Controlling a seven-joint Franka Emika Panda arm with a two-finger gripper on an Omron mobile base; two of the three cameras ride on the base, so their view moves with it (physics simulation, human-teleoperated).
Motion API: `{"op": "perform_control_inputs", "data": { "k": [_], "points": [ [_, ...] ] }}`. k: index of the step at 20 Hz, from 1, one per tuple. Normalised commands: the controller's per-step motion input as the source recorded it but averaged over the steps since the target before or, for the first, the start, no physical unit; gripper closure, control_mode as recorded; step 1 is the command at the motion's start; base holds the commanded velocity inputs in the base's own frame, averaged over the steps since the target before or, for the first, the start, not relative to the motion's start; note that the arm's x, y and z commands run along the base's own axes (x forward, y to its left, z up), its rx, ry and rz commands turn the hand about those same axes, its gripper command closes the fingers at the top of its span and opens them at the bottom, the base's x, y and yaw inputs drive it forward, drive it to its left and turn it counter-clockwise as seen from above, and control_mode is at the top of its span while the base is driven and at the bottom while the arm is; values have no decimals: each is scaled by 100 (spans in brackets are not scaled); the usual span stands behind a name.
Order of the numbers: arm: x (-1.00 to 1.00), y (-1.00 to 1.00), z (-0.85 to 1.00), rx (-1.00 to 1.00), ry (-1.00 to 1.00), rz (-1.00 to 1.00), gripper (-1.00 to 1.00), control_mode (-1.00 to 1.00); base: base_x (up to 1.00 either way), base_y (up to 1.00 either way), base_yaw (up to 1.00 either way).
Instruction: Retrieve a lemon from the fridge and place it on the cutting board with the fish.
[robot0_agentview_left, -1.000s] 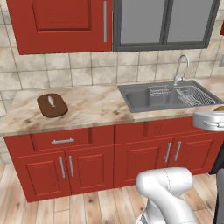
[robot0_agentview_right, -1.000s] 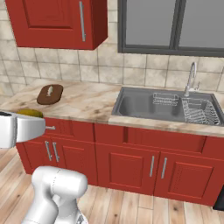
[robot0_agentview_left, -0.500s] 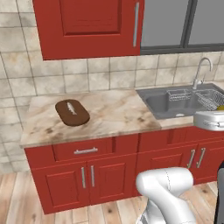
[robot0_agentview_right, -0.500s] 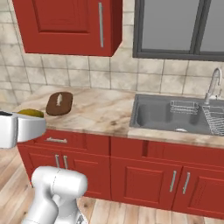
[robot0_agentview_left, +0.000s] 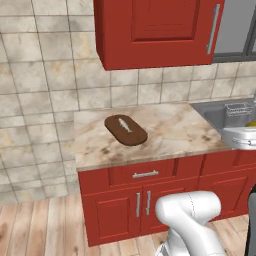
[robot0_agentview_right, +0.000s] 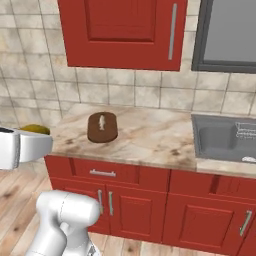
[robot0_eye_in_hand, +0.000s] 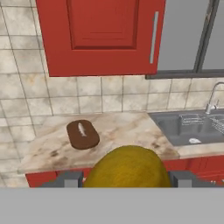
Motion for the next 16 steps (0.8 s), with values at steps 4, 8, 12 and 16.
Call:
{"op": "perform_control_inputs", "data": {
  "k": [4, 8, 12, 16],
  "points": [
    [0, 0, 0, 0, 0, 0, 100, 100, 39, 72, -1],
    [0, 0, 0, 0, 0, 0, 100, 100, 46, 30, 0],
    [0, 0, 0, 0, 0, 0, 100, 100, 48, 5, 0],
    [0, 0, 0, 0, 0, 0, 100, 100, 15, 0, 0]
  ]
}}
